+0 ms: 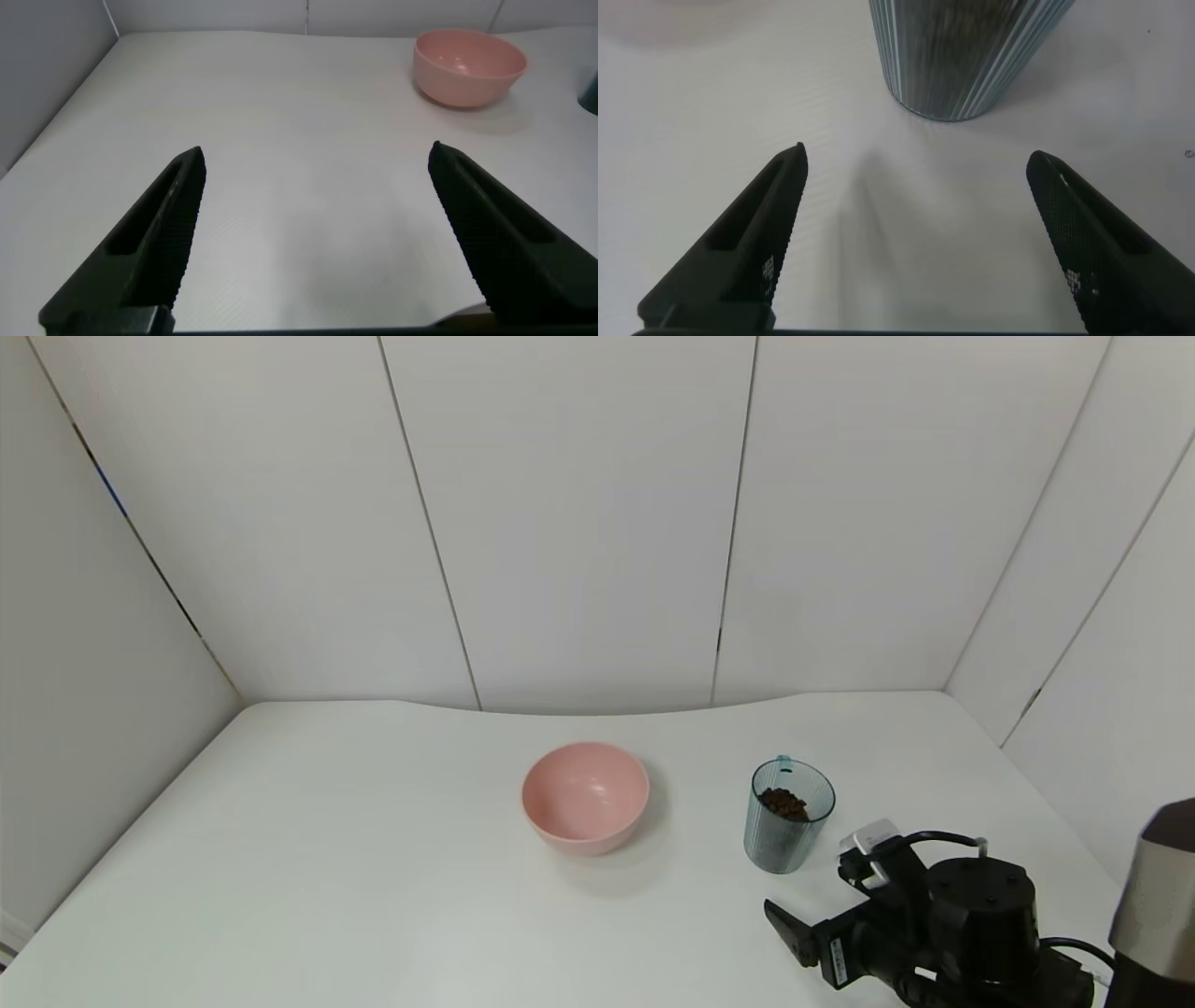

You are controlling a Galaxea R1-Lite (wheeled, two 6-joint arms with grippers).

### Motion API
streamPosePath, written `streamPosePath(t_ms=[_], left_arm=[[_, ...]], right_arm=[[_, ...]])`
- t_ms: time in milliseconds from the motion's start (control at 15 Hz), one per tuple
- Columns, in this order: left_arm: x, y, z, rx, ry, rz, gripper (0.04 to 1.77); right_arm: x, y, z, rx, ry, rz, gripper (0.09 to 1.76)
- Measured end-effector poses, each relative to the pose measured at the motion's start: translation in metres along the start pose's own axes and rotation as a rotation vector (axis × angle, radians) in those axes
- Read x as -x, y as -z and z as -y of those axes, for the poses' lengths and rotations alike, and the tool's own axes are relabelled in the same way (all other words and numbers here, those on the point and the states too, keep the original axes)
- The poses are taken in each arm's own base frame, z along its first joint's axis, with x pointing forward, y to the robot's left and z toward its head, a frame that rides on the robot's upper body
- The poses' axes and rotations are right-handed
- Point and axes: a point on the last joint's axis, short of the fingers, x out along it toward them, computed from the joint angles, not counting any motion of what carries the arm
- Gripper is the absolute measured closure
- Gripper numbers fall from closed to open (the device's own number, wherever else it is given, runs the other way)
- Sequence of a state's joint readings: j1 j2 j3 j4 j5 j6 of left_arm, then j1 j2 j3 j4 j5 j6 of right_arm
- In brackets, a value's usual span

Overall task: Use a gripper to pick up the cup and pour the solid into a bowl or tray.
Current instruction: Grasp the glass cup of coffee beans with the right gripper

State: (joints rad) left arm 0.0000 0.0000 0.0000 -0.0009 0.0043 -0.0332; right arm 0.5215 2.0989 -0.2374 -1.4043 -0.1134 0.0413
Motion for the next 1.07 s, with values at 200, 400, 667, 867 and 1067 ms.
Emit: streamPosePath(t_ms=[200, 400, 667, 867, 1067], left_arm=[[0.000, 0.000, 0.000, 0.000, 0.000, 0.000, 0.09], [0.000, 0.000, 0.000, 0.000, 0.000, 0.000, 0.09], [0.000, 0.000, 0.000, 0.000, 0.000, 0.000, 0.09], [0.000, 0.000, 0.000, 0.000, 0.000, 0.000, 0.09], [0.000, 0.000, 0.000, 0.000, 0.000, 0.000, 0.09]], right_arm=[[-0.008, 0.003, -0.002, -0.003, 0.010, 0.057, 0.14], [-0.017, 0.014, -0.003, 0.004, 0.020, 0.033, 0.14], [-0.026, 0.014, -0.004, 0.004, 0.026, 0.040, 0.14], [-0.033, 0.007, -0.005, -0.005, 0.039, 0.077, 0.14], [-0.041, 0.000, -0.002, -0.015, 0.050, 0.116, 0.14]])
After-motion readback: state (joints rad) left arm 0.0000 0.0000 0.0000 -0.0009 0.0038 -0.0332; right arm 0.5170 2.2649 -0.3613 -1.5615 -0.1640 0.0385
